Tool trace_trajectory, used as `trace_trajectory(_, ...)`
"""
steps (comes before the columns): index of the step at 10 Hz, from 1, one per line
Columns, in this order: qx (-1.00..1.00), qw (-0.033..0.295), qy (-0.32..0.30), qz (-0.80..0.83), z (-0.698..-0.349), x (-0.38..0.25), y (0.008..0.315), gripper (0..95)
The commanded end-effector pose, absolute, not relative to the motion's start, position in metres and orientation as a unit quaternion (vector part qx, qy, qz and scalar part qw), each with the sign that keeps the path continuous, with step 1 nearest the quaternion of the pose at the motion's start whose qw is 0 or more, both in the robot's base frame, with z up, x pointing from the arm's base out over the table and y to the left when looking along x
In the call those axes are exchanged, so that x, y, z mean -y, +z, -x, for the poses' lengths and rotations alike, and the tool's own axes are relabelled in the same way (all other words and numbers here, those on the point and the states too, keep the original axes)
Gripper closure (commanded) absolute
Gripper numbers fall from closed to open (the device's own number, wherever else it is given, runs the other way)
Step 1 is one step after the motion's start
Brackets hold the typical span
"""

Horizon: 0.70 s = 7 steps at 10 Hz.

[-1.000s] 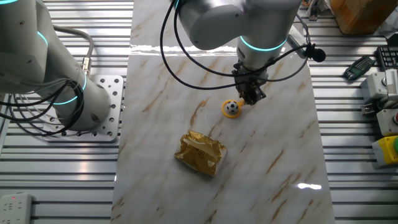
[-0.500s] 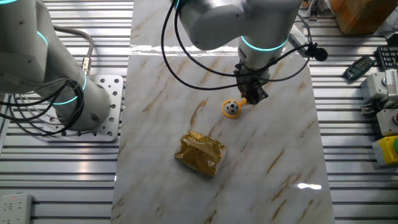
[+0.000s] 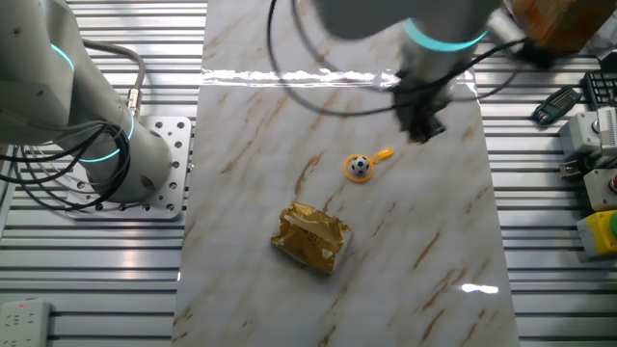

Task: Attach the bubble ring to the ball

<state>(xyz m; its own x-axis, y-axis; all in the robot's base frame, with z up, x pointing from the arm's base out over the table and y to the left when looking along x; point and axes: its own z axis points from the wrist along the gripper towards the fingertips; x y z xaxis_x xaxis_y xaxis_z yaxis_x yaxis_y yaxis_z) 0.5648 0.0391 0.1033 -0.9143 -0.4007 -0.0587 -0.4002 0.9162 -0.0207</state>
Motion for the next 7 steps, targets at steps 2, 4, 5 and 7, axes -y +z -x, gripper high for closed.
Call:
trace_trajectory(2,-0.992,0.023,-0.012,0.121,-0.6142,-0.0612,0.1508,76.0)
trace_trajectory(4,-0.992,0.027,-0.011,0.123,-0.6151,-0.0619,0.1515,76.0)
trace_trajectory(5,-0.992,0.026,-0.012,0.126,-0.6151,-0.0619,0.1515,76.0)
trace_trajectory(7,-0.99,0.024,-0.013,0.138,-0.6151,-0.0619,0.1515,76.0)
